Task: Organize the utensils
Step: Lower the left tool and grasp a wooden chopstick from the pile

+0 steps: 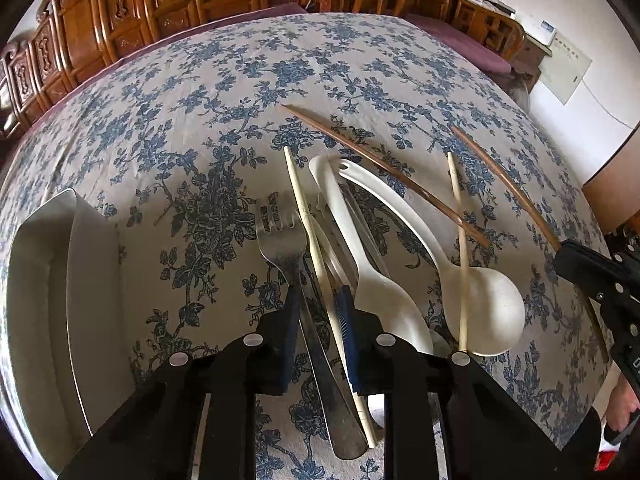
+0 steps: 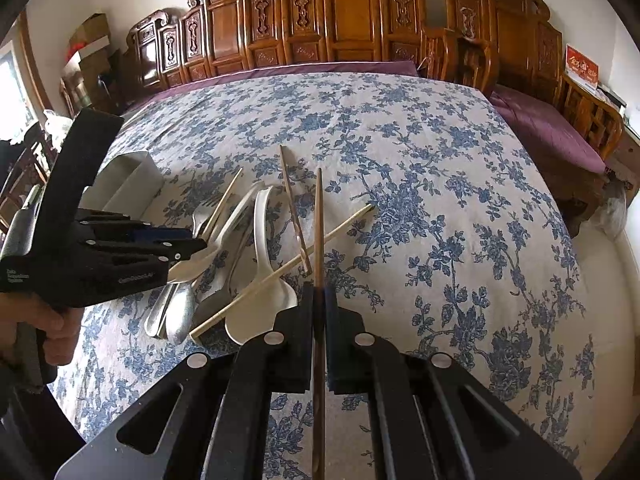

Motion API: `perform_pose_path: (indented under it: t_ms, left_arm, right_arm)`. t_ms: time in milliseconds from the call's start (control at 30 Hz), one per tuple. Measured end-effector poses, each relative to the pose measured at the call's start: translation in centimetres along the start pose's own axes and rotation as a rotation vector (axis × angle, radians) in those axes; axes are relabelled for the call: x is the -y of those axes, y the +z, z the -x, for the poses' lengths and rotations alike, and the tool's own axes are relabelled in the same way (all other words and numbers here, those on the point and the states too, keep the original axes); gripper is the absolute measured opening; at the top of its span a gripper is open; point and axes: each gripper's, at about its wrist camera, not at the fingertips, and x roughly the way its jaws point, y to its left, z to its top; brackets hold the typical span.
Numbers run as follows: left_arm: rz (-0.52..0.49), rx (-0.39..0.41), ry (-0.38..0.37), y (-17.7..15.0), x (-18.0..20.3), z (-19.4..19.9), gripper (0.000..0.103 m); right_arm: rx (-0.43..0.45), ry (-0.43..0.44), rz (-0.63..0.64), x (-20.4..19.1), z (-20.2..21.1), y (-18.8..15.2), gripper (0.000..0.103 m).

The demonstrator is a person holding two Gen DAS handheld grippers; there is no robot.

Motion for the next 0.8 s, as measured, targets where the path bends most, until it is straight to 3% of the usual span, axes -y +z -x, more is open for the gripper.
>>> perform_pose_path:
  t_ms: [233, 367, 467, 800]
  left_arm:
    - [-0.034, -0.029, 0.001, -0.2, 0.8, 0.1, 0.018]
    - [-0.006, -0.044, -0.030, 0.2, 0.2, -0.2, 0.007]
    - [0.033, -0.039, -0.032, 0.1, -0.4, -0.3, 0.005]
    - [0.019, 0.041, -0.046, -0.5, -0.1, 2.8, 0.004]
  right_arm:
    - [0.006, -0.004, 0.013, -0.6, 0.5, 0.0, 0.006]
    - [0.007, -0.002, 0.011, -0.6, 0.5, 0.0, 0.006]
    - [0.007, 0.000, 0.012, -0.7, 0.6, 0.0, 0.006]
    - [0.016, -0.003, 0.011, -1.4, 1.2, 0.0, 0.006]
